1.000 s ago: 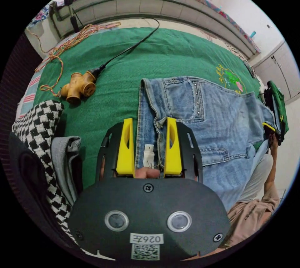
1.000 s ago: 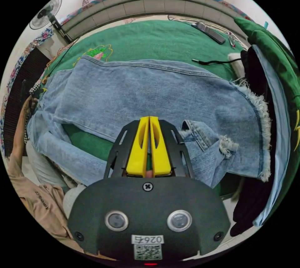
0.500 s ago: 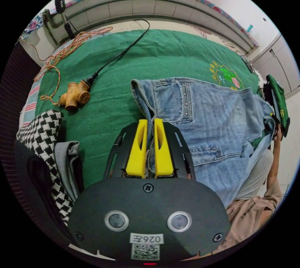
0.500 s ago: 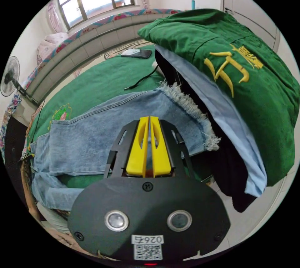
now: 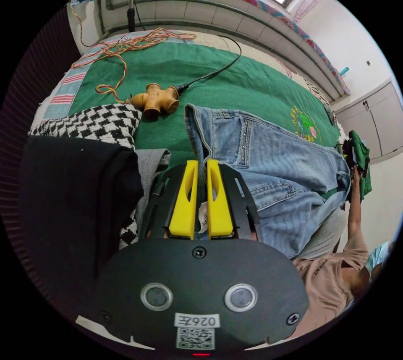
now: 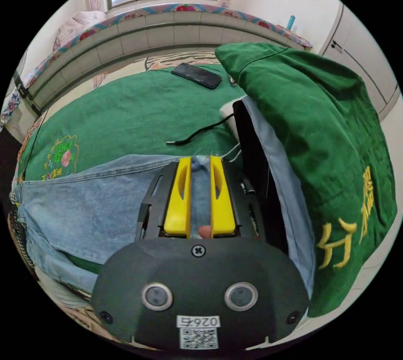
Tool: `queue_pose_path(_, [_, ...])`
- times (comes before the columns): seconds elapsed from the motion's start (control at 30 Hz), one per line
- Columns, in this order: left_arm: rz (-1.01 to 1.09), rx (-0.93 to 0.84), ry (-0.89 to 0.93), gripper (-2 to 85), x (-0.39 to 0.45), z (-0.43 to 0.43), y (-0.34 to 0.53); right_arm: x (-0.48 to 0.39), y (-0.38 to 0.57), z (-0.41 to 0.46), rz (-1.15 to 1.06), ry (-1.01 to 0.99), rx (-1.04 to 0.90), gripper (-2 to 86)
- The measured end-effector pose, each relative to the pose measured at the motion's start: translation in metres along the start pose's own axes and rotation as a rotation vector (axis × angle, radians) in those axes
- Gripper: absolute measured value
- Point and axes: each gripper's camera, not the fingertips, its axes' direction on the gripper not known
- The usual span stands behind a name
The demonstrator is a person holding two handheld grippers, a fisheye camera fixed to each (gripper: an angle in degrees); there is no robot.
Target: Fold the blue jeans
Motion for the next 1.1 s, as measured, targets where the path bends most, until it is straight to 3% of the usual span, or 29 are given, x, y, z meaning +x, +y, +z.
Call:
queue_pose_path(0.1, [-0.013,0.005,0.030,2.2,-0.009,0.014,0.003,0.005,-0.019,0.056,0.041,-0.095,-0.166,11.1])
queue_pose_path(0.13, [-0.007,0.012,0.031,2.2,-0.009,0.016,0.004,0.000,-0.019,0.057,0.031,-0.054,-0.094,7.4])
queue_pose_path(0.23, [0.013,0.051,0.037,2.2,-0.009,0.018,0.008,-0.022,-0.028,0.050,-0.122,-0.047,-0.121,-0.8])
queue_pose_path(0.37, [0.053,0.256,0.102,2.4,-0.008,-0.010,0.025,-0.028,-0.031,-0.014,-0.163,-0.049,0.170,-1.2])
queue_pose_path(0.47, [0.032,0.308,0.012,3.1,-0.006,-0.002,0.021,-0.023,-0.048,-0.037,-0.103,-0.131,0.339,-1.0])
queue_pose_path(0.5, [0.007,0.281,-0.030,3.5,-0.006,0.013,0.015,-0.026,-0.061,-0.027,-0.094,-0.125,0.337,-0.5])
queue_pose_path(0.63, [-0.099,0.184,-0.030,4.8,-0.019,0.065,0.006,-0.049,-0.106,0.037,-0.071,-0.002,0.025,4.2])
queue_pose_path(0.73, [-0.110,0.213,-0.031,3.8,-0.018,0.071,0.014,-0.077,-0.097,0.030,-0.158,0.025,0.107,3.2])
queue_pose_path(0.87, [-0.046,0.333,-0.263,-0.5,0.020,0.062,0.036,-0.111,-0.075,0.026,-0.295,0.025,0.180,0.1])
queue_pose_path(0.93, [0.042,0.378,-0.224,-0.8,0.040,0.070,0.045,-0.129,-0.067,0.047,-0.381,0.060,0.120,-0.8])
queue_pose_path(1.0, [0.163,0.225,-0.187,-0.8,0.055,0.112,0.043,-0.130,-0.064,0.083,-0.419,0.154,0.027,-1.1])
queue_pose_path(1.03, [0.152,0.143,-0.208,-0.8,0.053,0.130,0.041,-0.121,-0.064,0.116,-0.405,0.305,-0.103,-1.2])
queue_pose_path(1.07, [0.148,0.033,-0.220,-0.7,0.048,0.158,0.040,-0.118,-0.061,0.122,-0.434,0.292,-0.110,-1.2])
queue_pose_path(1.1, [0.129,0.109,-0.193,-0.7,0.045,0.156,0.049,-0.104,-0.054,0.108,-0.361,0.245,0.008,-1.2])
